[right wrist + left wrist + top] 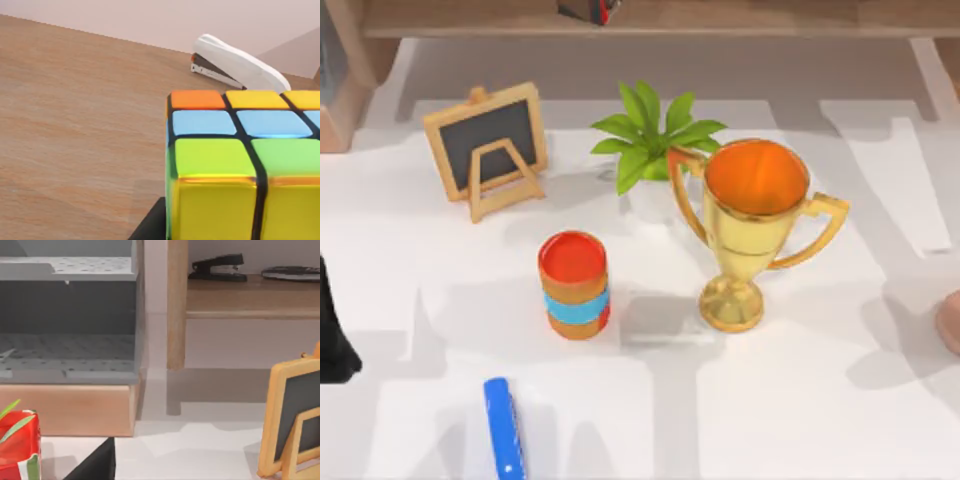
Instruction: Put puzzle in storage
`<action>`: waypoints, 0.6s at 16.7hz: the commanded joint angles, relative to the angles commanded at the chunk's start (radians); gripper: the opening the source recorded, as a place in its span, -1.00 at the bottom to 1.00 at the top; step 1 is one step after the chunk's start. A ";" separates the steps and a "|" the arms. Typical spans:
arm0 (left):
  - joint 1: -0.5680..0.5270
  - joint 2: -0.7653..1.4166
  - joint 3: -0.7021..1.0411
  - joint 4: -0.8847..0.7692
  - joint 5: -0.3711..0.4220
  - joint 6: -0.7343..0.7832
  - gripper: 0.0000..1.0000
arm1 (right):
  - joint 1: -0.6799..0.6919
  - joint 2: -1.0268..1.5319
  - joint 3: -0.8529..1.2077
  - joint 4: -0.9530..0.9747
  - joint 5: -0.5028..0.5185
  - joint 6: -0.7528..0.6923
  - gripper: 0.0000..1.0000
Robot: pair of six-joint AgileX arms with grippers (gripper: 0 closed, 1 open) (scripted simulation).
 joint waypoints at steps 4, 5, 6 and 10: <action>0.000 0.000 0.000 0.000 0.000 0.000 1.00 | -0.092 -0.042 0.069 -0.330 -0.067 -0.093 -1.00; 0.000 0.000 0.000 0.000 0.000 0.000 1.00 | -0.117 -0.042 0.088 -0.415 -0.085 -0.115 -1.00; 0.000 0.000 0.000 0.000 0.000 0.000 1.00 | -0.143 -0.036 0.109 -0.499 -0.103 -0.136 -1.00; 0.000 0.000 0.000 0.000 0.000 0.000 1.00 | -0.267 0.059 0.200 -0.802 -0.174 -0.208 -1.00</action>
